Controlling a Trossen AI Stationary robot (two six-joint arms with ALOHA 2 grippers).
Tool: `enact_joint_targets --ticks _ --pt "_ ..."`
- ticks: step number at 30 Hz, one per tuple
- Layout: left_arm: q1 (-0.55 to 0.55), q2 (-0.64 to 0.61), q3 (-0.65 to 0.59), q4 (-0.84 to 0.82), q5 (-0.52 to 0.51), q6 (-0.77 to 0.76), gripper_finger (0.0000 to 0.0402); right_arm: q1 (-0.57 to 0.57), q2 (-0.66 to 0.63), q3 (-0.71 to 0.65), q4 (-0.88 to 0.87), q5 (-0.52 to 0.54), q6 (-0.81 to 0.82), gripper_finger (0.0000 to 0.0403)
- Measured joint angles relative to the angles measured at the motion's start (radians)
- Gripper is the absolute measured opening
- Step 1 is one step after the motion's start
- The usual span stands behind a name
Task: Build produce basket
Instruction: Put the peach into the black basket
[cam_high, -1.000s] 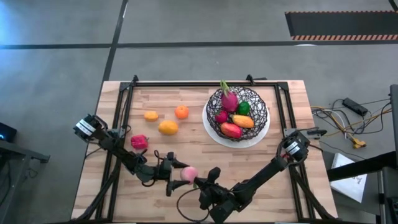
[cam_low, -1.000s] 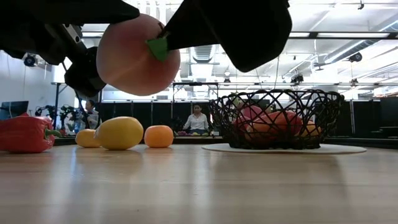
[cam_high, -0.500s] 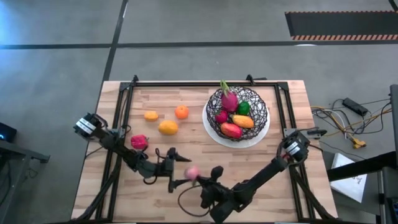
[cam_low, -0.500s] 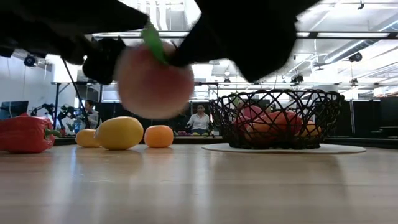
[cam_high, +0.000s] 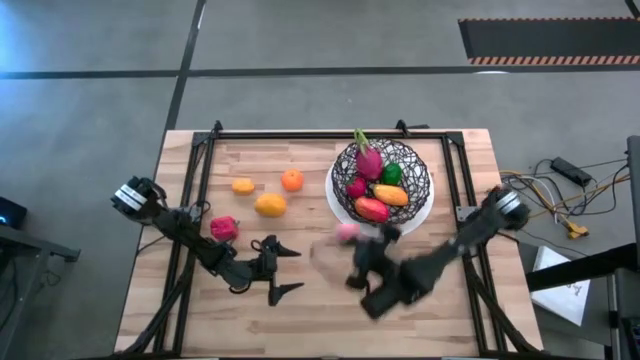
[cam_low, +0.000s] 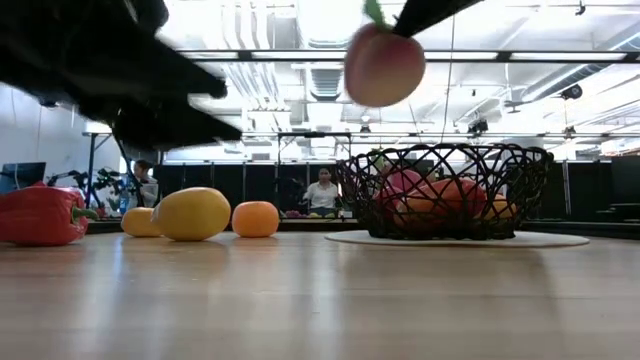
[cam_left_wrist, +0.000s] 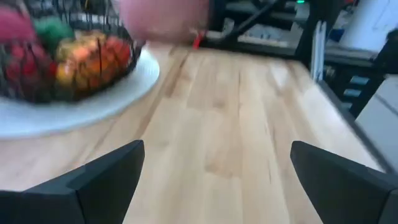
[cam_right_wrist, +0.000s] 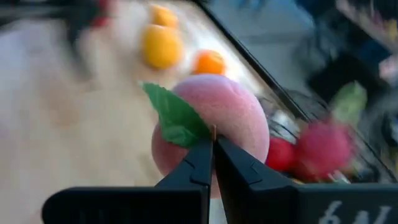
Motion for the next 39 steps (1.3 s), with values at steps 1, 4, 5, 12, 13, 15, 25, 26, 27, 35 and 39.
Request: enact_joint_targets --ticks 1,4,5,12,13,15,25,26,27,35,39 --pt "-0.001 0.014 -0.001 -0.001 0.0 -0.008 0.0388 -0.031 -0.04 -0.001 -0.05 -0.026 0.03 0.0008" --pt "-0.001 0.063 0.012 0.025 -0.001 -0.026 0.0388 -0.153 -0.151 -0.014 -0.157 -0.125 0.06 0.0008" --pt "-0.002 0.08 0.017 0.036 -0.002 -0.026 0.0389 -0.198 -0.178 -0.024 -0.184 -0.165 0.058 0.0008" --pt "-0.004 0.194 0.066 0.107 0.006 -0.028 0.0389 -0.503 -0.353 -0.216 -0.232 -0.409 0.057 0.0008" --pt "-0.006 0.204 0.071 0.106 0.008 -0.028 0.0389 -0.528 -0.376 -0.251 -0.232 -0.431 0.067 0.0008" --pt "-0.01 0.222 0.086 0.106 0.009 -0.029 0.0389 -0.556 -0.418 -0.321 -0.23 -0.447 0.09 0.0008" --pt "-0.013 0.229 0.115 0.108 0.01 -0.022 0.0389 -0.641 -0.559 -0.598 -0.087 -0.481 0.121 0.0008" --pt "-0.013 0.229 0.118 0.109 0.011 -0.02 0.0389 -0.653 -0.559 -0.612 -0.074 -0.482 0.113 0.0008" --pt "-0.013 0.228 0.12 0.109 0.011 -0.02 0.0389 -0.665 -0.556 -0.623 -0.063 -0.481 0.104 0.0008" --pt "-0.011 0.228 0.151 0.104 0.034 -0.026 0.0389 -0.73 -0.531 -0.653 -0.014 -0.479 -0.016 0.0017" --pt "-0.014 0.223 0.182 0.089 0.059 -0.026 0.0389 -0.75 -0.532 -0.64 -0.027 -0.476 -0.062 0.0058"
